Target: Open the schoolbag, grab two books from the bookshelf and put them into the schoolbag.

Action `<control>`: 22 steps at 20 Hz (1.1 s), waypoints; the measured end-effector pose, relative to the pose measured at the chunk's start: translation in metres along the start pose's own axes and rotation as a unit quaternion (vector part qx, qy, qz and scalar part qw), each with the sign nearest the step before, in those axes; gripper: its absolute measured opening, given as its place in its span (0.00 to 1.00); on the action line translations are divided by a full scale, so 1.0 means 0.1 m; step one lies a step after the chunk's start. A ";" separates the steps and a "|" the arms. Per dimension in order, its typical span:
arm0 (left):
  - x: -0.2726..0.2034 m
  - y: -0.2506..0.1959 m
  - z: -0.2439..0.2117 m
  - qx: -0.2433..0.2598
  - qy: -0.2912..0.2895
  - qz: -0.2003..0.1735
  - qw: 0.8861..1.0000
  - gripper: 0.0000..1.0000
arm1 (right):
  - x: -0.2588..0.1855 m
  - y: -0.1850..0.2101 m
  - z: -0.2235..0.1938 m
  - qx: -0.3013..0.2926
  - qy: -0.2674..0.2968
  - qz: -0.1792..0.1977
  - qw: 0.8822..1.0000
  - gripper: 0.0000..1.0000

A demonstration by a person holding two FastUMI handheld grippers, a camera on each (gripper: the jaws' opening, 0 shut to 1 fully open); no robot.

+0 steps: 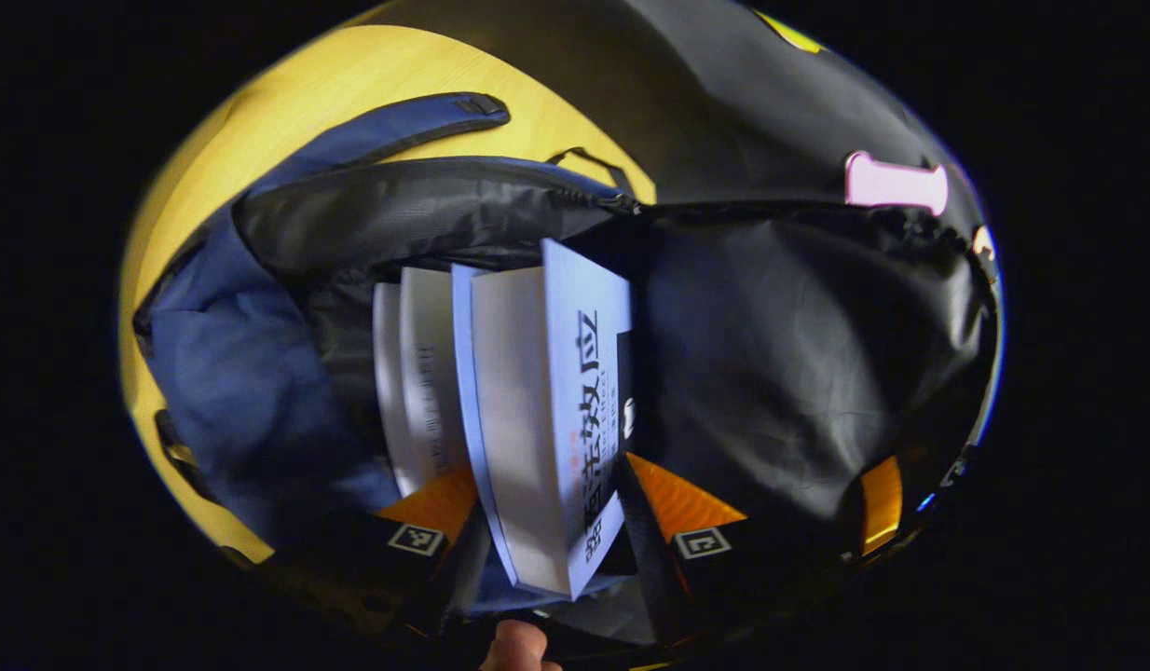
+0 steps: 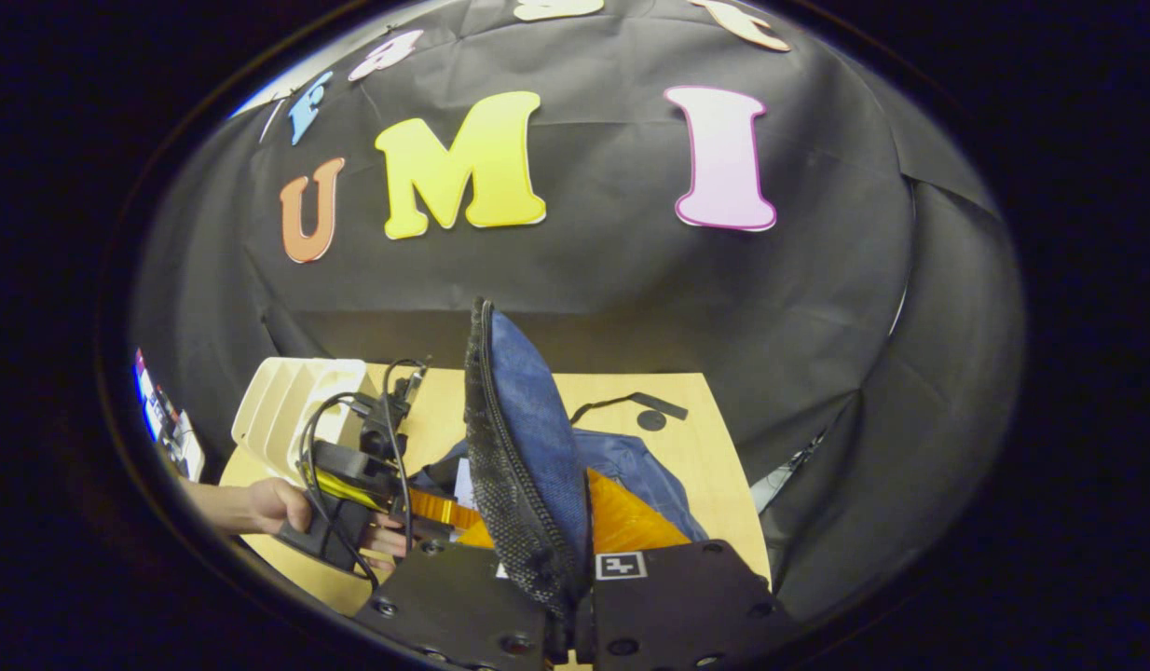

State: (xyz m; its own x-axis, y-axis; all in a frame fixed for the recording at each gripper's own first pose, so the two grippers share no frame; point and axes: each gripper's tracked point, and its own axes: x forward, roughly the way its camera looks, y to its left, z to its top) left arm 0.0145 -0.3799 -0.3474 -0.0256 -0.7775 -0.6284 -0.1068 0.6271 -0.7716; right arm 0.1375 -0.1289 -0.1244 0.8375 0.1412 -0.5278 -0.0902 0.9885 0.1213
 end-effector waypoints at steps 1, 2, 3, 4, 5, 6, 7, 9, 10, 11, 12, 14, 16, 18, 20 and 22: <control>-0.05 0.03 0.00 -0.001 0.005 0.022 1.000 0.80 | -0.01 0.01 -0.01 0.000 0.000 0.001 1.000 0.00; -0.14 0.07 0.00 -0.001 0.009 0.041 0.999 0.82 | -0.01 0.02 -0.02 0.000 0.000 0.001 1.000 0.00; -0.24 0.06 0.00 0.001 0.011 0.062 0.998 0.83 | -0.01 0.03 -0.03 -0.001 0.000 0.002 1.000 0.00; -0.35 0.07 0.01 0.006 0.012 0.081 0.997 0.82 | -0.02 0.04 -0.04 -0.001 0.000 0.003 1.000 0.00; -0.47 0.05 0.04 0.012 0.011 0.095 0.995 0.84 | -0.01 0.06 -0.05 -0.001 0.001 0.003 1.000 0.00; -0.56 0.00 0.03 0.020 0.010 0.108 0.994 0.97 | -0.01 0.07 -0.05 -0.001 0.001 0.003 1.000 0.00; -0.66 -0.01 0.00 0.030 0.007 0.118 0.993 0.88 | -0.02 0.10 -0.06 -0.002 0.001 0.005 1.000 0.00; -0.83 0.03 -0.01 0.049 -0.008 0.138 0.989 0.91 | -0.03 0.13 -0.07 -0.007 -0.002 0.003 1.000 0.00; -0.92 0.05 0.01 0.061 -0.021 0.151 0.986 0.92 | -0.03 0.17 -0.06 -0.009 -0.004 0.003 1.000 0.00; -1.05 0.07 0.04 0.073 -0.034 0.165 0.983 0.92 | -0.04 0.22 -0.07 -0.010 -0.004 0.004 1.000 0.00; -1.18 0.10 0.05 0.086 -0.046 0.180 0.979 0.92 | -0.05 0.26 -0.08 -0.014 -0.006 0.005 1.000 0.00; -1.43 0.13 0.04 0.105 -0.057 0.199 0.973 0.92 | -0.05 0.34 -0.09 -0.023 -0.008 0.004 1.000 0.00; -1.67 0.19 0.01 0.111 -0.069 0.215 0.968 0.92 | -0.06 0.43 -0.11 -0.027 -0.008 0.004 1.000 0.00; -1.91 0.26 0.02 0.119 -0.092 0.235 0.960 0.92 | -0.06 0.51 -0.15 -0.030 -0.007 0.003 1.000 0.01; -2.16 0.31 0.01 0.135 -0.113 0.251 0.952 0.92 | -0.06 0.58 -0.20 -0.033 -0.005 -0.002 0.999 0.02; -2.40 0.30 -0.01 0.146 -0.133 0.259 0.946 0.92 | -0.09 0.68 -0.25 -0.034 -0.004 -0.005 0.999 0.07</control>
State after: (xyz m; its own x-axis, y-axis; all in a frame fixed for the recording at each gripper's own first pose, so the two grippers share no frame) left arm 0.0163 -0.1744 -0.2194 0.2553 -0.3478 -0.9021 0.1312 0.9369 -0.3241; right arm 0.1103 -0.0621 -0.1322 0.8432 0.1307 -0.5214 -0.1178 0.9913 0.0580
